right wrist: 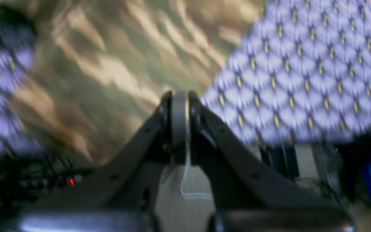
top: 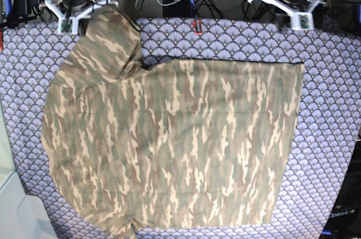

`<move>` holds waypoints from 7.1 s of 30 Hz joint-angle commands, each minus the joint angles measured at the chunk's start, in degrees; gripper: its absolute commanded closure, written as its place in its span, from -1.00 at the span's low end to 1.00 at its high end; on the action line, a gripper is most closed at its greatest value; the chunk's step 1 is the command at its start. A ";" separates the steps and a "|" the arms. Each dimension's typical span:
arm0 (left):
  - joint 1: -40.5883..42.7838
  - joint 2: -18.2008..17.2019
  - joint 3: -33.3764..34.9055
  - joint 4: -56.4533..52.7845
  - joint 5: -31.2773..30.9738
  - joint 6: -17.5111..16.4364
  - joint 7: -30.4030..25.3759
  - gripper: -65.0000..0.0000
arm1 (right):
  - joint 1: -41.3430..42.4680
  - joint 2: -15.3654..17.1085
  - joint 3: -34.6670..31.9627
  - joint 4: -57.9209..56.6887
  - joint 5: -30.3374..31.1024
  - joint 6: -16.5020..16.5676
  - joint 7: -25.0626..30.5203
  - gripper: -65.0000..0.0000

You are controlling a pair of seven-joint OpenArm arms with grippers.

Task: Fold the T-shirt properly
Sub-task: 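Move both grippers down to the shirt's shoulder corners beside the collar, then grasp the shirt's shoulder edges with both grippers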

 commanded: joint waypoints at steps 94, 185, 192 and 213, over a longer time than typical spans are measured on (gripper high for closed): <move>-24.05 -0.49 -14.61 -13.79 -2.80 0.40 9.71 0.93 | 23.00 3.58 22.02 -21.99 32.23 39.66 -43.27 1.00; -18.25 2.15 -11.71 -10.36 -9.04 0.31 9.71 0.98 | 14.48 7.36 19.20 -11.62 32.49 39.66 -37.73 0.96; -13.76 2.15 -11.71 -6.76 -8.87 0.31 9.71 0.98 | 11.66 7.36 20.44 -9.34 32.67 39.66 -36.59 0.97; -11.57 2.06 -11.71 -6.67 -8.69 0.31 9.71 0.98 | 14.21 6.31 21.93 -9.86 36.01 39.66 -40.28 0.95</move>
